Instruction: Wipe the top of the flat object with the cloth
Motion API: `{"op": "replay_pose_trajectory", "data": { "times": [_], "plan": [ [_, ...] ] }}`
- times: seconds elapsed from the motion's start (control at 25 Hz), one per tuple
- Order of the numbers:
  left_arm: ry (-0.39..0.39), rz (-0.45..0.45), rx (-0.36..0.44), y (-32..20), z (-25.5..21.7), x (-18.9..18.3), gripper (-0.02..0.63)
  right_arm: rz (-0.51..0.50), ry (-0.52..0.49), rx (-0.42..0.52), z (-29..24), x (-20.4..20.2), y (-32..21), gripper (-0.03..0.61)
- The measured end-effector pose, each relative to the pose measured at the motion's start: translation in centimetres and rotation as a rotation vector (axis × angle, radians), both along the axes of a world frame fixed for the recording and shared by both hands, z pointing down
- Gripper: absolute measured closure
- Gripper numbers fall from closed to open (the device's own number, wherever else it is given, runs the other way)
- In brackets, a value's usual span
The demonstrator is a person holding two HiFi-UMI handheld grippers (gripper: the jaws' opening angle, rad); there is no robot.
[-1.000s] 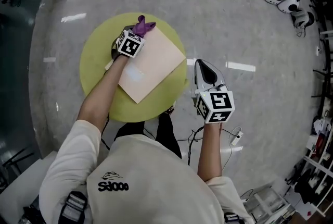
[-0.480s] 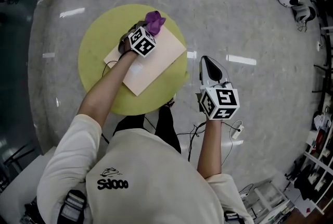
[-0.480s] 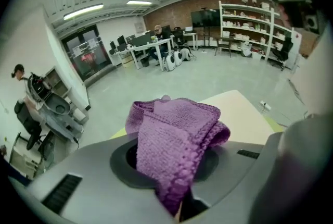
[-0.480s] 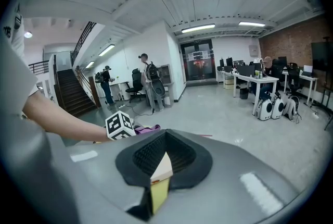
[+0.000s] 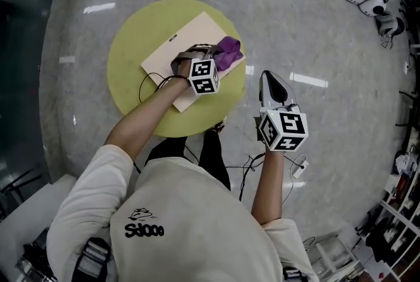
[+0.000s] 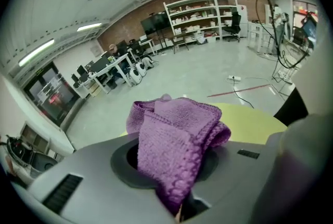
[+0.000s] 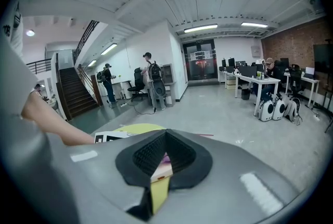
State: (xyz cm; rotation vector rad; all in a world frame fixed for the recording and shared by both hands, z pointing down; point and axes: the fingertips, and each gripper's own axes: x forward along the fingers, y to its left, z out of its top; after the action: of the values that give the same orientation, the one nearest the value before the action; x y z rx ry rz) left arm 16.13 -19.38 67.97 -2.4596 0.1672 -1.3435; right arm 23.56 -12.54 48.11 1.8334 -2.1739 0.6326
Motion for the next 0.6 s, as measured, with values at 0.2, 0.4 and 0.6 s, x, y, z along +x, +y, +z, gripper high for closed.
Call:
{"op": "replay_pose_trajectory", "data": {
  "times": [0.2, 0.4, 0.6],
  "plan": [
    [-0.029, 0.113, 0.040, 2.2, 0.1, -2.2, 0.538, -0.030, -0.004, -0.009, 0.2, -1.8, -0.1, 0.569],
    [-0.060, -0.008, 0.028, 0.5, 0.4, -6.2, 0.540, -0.084, -0.005, -0.003, 0.1, -3.7, -1.1, 0.569],
    [-0.104, -0.211, 0.027, -2.7, 0.8, -11.5, 0.540, -0.139, 0.000, 0.003, -0.4, -5.6, -1.8, 0.569]
  ]
}}
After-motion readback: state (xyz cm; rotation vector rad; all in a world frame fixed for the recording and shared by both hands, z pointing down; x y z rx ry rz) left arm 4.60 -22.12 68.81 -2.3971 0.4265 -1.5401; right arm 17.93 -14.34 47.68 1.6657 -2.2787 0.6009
